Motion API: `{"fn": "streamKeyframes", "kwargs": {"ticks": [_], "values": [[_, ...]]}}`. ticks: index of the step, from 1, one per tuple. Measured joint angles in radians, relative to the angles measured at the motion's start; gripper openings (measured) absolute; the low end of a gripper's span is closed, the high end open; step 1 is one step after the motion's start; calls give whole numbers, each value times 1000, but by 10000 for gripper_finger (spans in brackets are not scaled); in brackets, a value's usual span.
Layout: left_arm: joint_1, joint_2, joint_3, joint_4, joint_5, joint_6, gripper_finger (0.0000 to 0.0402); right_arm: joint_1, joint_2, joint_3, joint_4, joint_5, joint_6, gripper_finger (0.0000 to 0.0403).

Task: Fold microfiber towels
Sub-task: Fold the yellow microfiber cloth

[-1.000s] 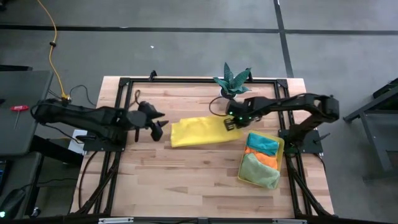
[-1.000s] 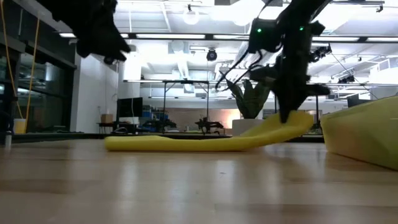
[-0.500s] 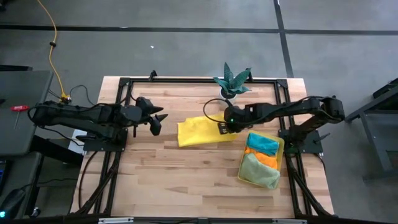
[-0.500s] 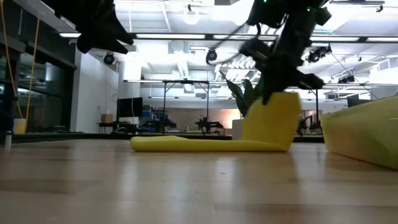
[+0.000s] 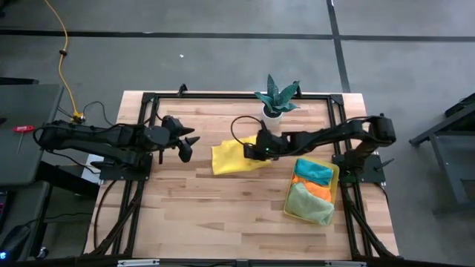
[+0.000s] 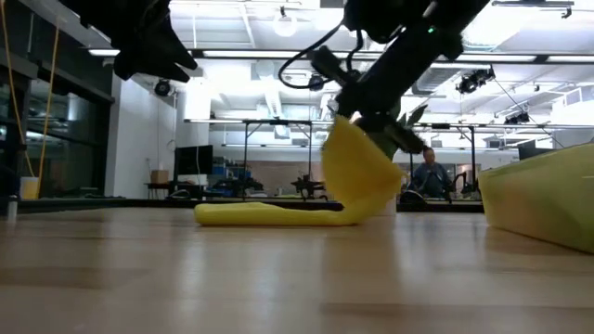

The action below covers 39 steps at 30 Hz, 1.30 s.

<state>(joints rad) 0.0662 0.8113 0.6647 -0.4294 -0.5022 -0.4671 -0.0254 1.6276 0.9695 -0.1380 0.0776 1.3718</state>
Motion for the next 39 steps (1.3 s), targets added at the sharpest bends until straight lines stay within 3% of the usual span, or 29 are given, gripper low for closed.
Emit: {"fn": "streamKeyframes", "kwargs": {"ticks": [5,18,33,39], "values": [[0,0,0,-1,0,0,184,10,75,0,199,35,67,0],[0,0,0,1,-1,19,184,36,222,0,456,68,166,0],[0,0,0,1,-2,17,184,30,322,144,408,119,109,0],[0,0,0,2,-4,16,184,25,322,144,411,67,76,20]]}}
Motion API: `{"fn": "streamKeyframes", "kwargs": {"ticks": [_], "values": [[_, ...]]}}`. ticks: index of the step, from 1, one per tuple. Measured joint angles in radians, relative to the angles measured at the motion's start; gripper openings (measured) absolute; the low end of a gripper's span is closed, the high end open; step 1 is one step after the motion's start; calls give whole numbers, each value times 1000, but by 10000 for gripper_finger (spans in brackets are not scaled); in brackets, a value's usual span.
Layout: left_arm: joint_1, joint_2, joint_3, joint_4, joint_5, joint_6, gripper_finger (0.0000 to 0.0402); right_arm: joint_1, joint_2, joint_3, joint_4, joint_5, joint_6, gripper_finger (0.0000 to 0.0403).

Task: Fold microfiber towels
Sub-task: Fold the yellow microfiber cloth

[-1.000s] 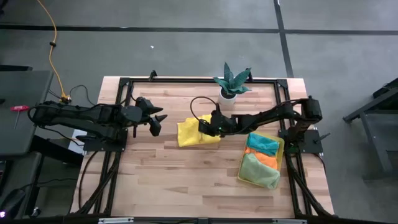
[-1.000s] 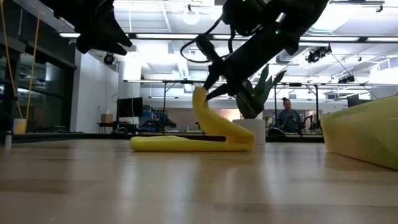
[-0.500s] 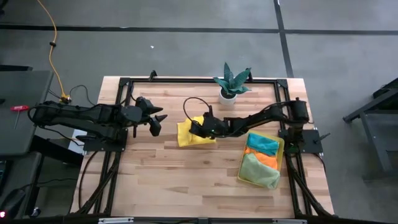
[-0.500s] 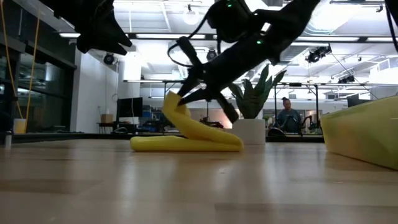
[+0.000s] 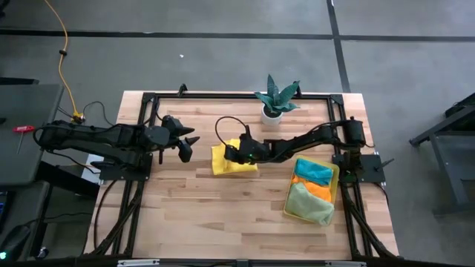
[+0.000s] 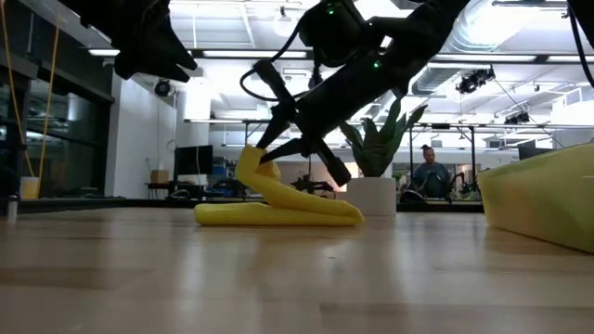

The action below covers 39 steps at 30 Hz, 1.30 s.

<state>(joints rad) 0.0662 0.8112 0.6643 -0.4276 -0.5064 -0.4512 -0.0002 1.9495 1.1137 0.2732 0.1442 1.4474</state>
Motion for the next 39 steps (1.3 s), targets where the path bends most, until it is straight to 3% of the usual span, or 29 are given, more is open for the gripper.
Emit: {"fn": "streamKeyframes", "kwargs": {"ticks": [9,13,18,22,27,33,39], "values": [[0,0,0,0,-3,2,184,-2,0,0,78,-17,-35,166],[0,0,0,-1,-4,2,184,-11,-1,0,112,-51,-53,205],[0,0,0,-2,-7,2,184,-50,-70,-2,-12,-119,-208,211],[0,0,0,-1,-7,2,184,-80,-185,-2,-328,-56,-320,209],[0,0,0,-1,-7,0,184,-103,-264,-1,-687,0,-337,208],[0,0,0,1,-7,-2,184,-111,-200,-1,-714,-92,-350,208],[0,0,0,1,-7,-17,184,-111,-108,-2,-655,-113,-333,208]]}}
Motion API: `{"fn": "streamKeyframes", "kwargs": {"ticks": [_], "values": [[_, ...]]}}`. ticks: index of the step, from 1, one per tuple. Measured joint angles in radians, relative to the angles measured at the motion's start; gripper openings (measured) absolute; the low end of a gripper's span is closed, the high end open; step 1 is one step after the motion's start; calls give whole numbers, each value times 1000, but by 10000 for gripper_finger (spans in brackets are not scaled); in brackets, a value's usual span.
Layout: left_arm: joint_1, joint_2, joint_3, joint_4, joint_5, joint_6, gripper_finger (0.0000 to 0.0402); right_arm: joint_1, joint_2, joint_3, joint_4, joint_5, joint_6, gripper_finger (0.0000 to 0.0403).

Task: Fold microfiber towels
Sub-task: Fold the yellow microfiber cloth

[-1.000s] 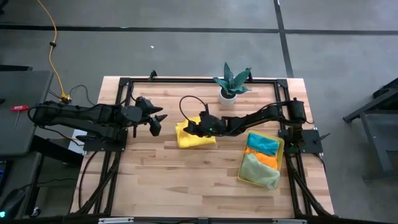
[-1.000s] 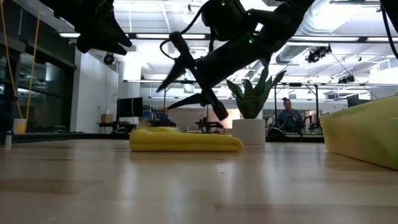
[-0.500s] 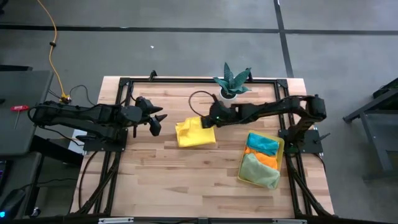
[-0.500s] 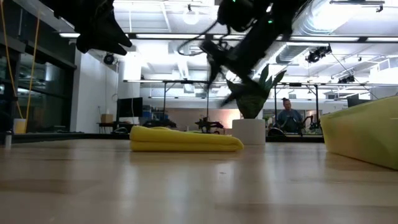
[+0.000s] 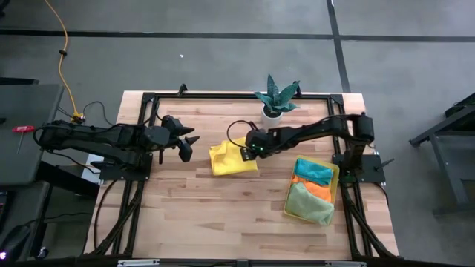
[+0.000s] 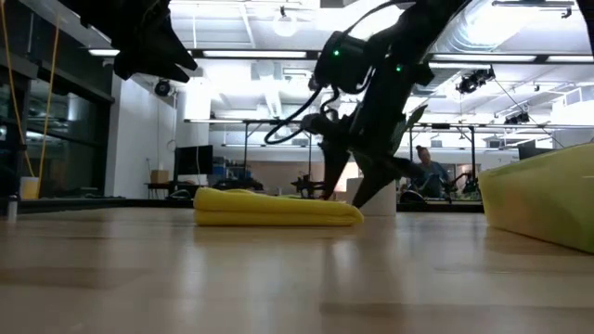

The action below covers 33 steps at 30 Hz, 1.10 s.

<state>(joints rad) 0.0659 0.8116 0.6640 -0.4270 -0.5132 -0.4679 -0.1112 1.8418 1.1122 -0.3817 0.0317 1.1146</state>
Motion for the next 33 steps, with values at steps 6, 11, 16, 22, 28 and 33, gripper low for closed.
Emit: {"fn": "streamKeyframes", "kwargs": {"ticks": [6,11,16,22,28,33], "values": [[0,0,0,-1,0,-1,184,0,34,0,46,-5,37,208],[0,0,0,-2,0,-1,184,0,40,0,53,-2,64,208],[0,0,0,-2,1,-1,184,0,60,0,89,-8,47,186],[0,0,0,-5,6,0,184,4,81,0,126,-6,34,73],[0,0,0,-12,8,25,184,5,83,0,131,-26,5,12],[0,0,0,-26,8,26,184,5,78,0,114,-45,-18,4]]}}
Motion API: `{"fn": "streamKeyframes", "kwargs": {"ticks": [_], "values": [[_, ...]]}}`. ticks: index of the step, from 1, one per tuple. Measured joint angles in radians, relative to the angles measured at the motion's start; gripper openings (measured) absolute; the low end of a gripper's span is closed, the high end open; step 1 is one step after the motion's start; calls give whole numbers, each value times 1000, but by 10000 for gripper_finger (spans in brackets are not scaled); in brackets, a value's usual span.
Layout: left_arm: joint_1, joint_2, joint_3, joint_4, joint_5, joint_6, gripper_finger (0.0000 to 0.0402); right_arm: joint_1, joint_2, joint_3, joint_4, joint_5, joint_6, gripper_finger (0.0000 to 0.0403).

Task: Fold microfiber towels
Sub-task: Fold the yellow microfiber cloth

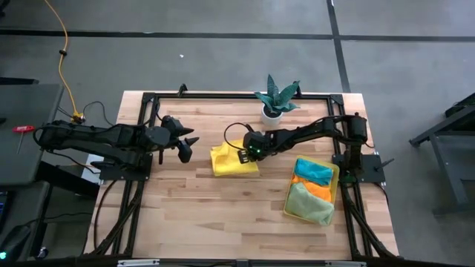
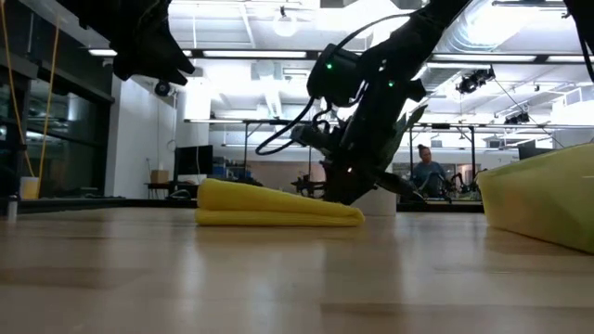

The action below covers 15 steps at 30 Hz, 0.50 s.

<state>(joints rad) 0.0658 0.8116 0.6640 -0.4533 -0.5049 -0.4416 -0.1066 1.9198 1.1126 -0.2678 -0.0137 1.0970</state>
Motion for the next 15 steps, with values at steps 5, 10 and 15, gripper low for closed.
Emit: {"fn": "streamKeyframes", "kwargs": {"ticks": [5,10,15], "values": [[0,0,0,0,7,0,184,2,-59,0,-187,27,-44,2],[0,0,0,0,5,0,184,-3,-136,0,-374,86,-85,1],[0,0,0,0,-1,0,184,3,-178,0,-411,110,-82,1]]}}
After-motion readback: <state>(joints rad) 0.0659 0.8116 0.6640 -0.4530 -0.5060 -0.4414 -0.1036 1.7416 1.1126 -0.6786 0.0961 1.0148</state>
